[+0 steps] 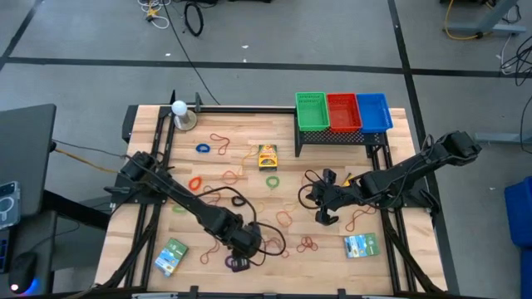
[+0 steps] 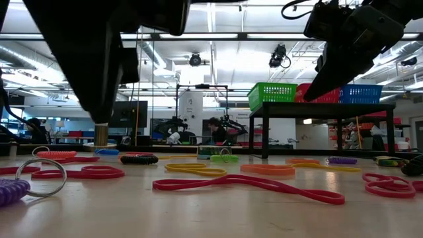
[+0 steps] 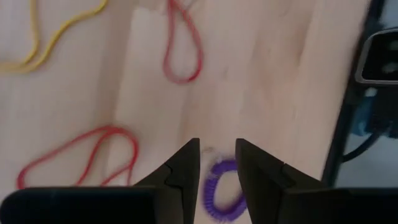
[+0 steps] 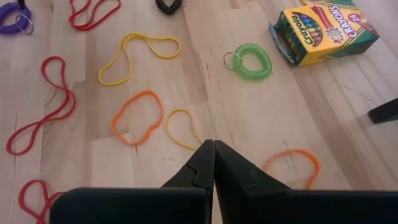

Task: Pick & Place Office Desk Supplies
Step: Put the red rubber band into the red bin

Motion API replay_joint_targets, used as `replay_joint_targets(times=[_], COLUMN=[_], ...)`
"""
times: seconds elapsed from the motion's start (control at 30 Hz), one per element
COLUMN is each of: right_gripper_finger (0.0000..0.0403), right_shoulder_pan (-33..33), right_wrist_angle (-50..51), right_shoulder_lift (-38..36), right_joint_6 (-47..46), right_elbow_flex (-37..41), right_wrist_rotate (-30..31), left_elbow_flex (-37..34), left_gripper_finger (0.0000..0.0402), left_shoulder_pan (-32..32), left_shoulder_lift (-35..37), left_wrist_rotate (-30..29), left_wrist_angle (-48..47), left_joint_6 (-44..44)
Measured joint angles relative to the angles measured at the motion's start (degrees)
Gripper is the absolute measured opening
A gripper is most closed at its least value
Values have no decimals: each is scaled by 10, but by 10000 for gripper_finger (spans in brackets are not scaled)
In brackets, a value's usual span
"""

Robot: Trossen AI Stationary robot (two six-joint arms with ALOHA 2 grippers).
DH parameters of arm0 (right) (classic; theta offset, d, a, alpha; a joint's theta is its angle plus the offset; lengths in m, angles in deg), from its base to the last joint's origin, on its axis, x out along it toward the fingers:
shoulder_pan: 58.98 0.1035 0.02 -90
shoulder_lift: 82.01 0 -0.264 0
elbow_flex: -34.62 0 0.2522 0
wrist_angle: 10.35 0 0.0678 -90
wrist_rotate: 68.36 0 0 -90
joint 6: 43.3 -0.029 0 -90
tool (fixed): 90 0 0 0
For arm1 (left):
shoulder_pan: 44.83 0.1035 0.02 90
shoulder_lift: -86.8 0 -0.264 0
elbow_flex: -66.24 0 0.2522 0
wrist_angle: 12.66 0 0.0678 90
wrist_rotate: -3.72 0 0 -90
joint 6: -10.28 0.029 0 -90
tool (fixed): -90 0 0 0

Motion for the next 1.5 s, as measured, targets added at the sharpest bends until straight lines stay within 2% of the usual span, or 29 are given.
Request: replay_joint_targets(times=[0.33,0.6,1.0,1.07,1.37,1.5], right_gripper_finger=[11,11,11,11,11,11], right_shoulder_pan=[0,0,0,0,0,0], right_wrist_angle=[-3,-2,-2,-2,-6,-6], right_shoulder_lift=[0,0,0,0,0,0], right_joint_6=[3,5,0,-2,-2,-2], right_elbow_flex=[0,0,0,0,0,0], right_wrist_rotate=[0,-1,5,6,20,20], left_elbow_flex=[0,0,-32,-34,-35,-35], left_gripper_finger=[99,9,4,4,4,13], left_shoulder_pan=[0,0,-11,-11,-10,-11], left_shoulder_lift=[0,1,15,15,15,16], left_wrist_rotate=[9,-19,-74,-76,-92,-91], left_wrist_angle=[40,23,26,44,3,-10], left_joint_6=[0,-14,-52,-52,-59,-31])
